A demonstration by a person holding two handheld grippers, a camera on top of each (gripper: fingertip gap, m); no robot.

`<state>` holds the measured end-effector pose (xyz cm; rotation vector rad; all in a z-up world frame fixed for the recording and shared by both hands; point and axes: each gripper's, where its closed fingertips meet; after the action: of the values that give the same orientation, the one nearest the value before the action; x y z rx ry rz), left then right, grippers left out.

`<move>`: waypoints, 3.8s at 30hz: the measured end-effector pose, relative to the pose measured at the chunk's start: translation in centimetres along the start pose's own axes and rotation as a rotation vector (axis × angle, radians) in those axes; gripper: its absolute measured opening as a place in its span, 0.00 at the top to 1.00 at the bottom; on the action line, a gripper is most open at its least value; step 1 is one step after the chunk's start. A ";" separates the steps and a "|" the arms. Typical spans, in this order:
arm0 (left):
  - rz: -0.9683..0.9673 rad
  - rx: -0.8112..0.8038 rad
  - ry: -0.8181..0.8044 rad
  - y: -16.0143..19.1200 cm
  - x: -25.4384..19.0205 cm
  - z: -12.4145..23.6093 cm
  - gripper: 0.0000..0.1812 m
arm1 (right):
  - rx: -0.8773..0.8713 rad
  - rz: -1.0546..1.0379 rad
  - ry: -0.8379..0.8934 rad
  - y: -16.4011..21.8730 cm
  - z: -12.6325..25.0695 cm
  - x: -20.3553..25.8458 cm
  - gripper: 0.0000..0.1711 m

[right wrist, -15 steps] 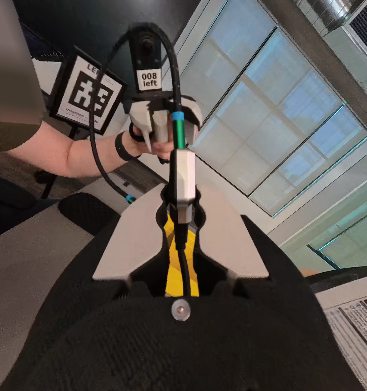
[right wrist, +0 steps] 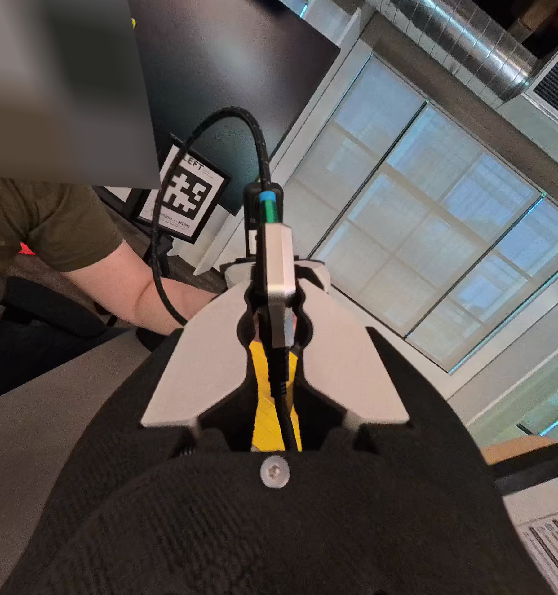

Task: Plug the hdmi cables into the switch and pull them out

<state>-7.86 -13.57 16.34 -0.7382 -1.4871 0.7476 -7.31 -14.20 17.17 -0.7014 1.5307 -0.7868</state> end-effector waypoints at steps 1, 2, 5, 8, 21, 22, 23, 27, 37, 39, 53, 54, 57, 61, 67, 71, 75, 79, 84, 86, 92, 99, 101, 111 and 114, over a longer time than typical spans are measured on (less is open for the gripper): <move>-0.015 -0.010 0.006 0.0 -0.2 -0.4 0.78 | -0.021 -0.001 -0.011 0.0 -0.1 0.2 0.87; -0.028 -0.002 0.016 0.2 -0.4 -0.9 0.77 | -0.043 -0.001 -0.023 0.0 -0.2 0.3 0.87; -0.064 0.002 0.032 0.6 -1.1 -1.6 0.86 | -0.067 0.012 -0.016 0.6 -0.5 0.2 0.87; -0.068 0.055 -0.007 1.8 -0.6 -1.7 0.87 | -0.032 -0.055 -0.041 1.9 -0.6 -0.3 0.87; -0.602 0.593 -0.559 8.9 4.9 -0.6 0.88 | 0.589 -0.518 0.617 -1.1 6.2 -3.9 0.75; -0.634 0.626 -0.563 9.6 4.7 -1.2 0.88 | 0.636 -0.510 0.648 -1.7 5.8 -3.8 0.75; -0.666 0.652 -0.575 10.2 4.5 -1.7 0.88 | 0.661 -0.489 0.655 -2.0 5.0 -3.5 0.75; -0.683 0.701 -0.595 12.4 4.1 -3.2 0.88 | 0.922 -0.452 0.674 3.7 3.7 -2.3 0.73; -0.696 0.703 -0.565 13.1 2.9 -4.6 0.88 | 1.093 -0.452 0.677 11.6 4.4 -1.4 0.87; -0.701 0.709 -0.568 13.4 3.0 -4.5 0.88 | 1.095 -0.459 0.680 12.0 4.3 -1.6 0.86; -0.673 0.677 -0.523 14.4 1.8 -5.8 0.87 | 1.030 -0.533 0.740 13.2 5.6 0.0 0.86; -0.674 0.674 -0.520 14.2 1.6 -6.0 0.87 | 1.025 -0.526 0.763 13.0 5.8 0.2 0.86; -0.674 0.656 -0.501 13.8 0.9 -6.6 0.88 | 1.021 -0.531 0.828 12.5 6.4 0.9 0.86; -0.657 0.635 -0.469 13.3 -0.1 -7.3 0.87 | 1.014 -0.538 0.904 11.9 6.9 1.9 0.87; -0.679 0.664 -0.489 12.0 -1.4 -7.8 0.88 | 0.942 -0.564 0.891 10.6 7.6 2.8 0.87; -0.672 0.532 -0.444 11.1 -2.9 -8.6 0.87 | 0.913 -0.631 0.771 10.8 7.1 3.5 0.87; -0.658 0.596 -0.426 12.2 -2.9 -8.6 0.87 | 0.904 -0.665 0.745 11.6 7.3 3.6 0.87; -0.611 0.624 -0.375 12.8 -3.1 -8.6 0.87 | 0.856 -0.704 0.800 12.0 7.4 3.6 0.87; -0.621 0.605 -0.379 12.3 -3.2 -8.5 0.87 | 0.877 -0.658 0.897 11.6 7.5 3.8 0.86; -0.630 0.598 -0.378 12.1 -3.3 -8.6 0.87 | 0.905 -0.663 0.917 11.3 7.5 3.9 0.86; -0.681 0.562 -0.376 11.1 -4.1 -8.6 0.87 | 0.988 -0.653 0.906 10.5 7.6 4.7 0.86; -0.520 0.694 -0.448 13.4 1.4 -5.0 0.87 | 0.771 -0.624 0.951 4.3 12.2 5.3 0.87; -0.516 0.653 -0.461 11.3 1.2 -5.2 0.87 | 0.740 -0.597 0.954 3.4 13.0 4.9 0.87; -0.377 0.611 -0.459 8.9 2.6 -1.9 0.87 | 0.903 0.003 0.640 1.1 18.6 -2.3 0.86; -0.373 0.615 -0.451 8.6 2.5 -1.8 0.87 | 0.900 -0.209 0.571 7.0 21.0 -1.7 0.87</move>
<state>-6.04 -6.49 10.84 0.1851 -1.6025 1.0481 13.81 -10.48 11.37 0.0597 1.3782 -1.7843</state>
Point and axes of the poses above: each gripper's, where its closed fingertips meet, z back along the fingers, y out of its underside, x = y × z across the jaws, and after that the axes turned 11 degrees about x, right-handed
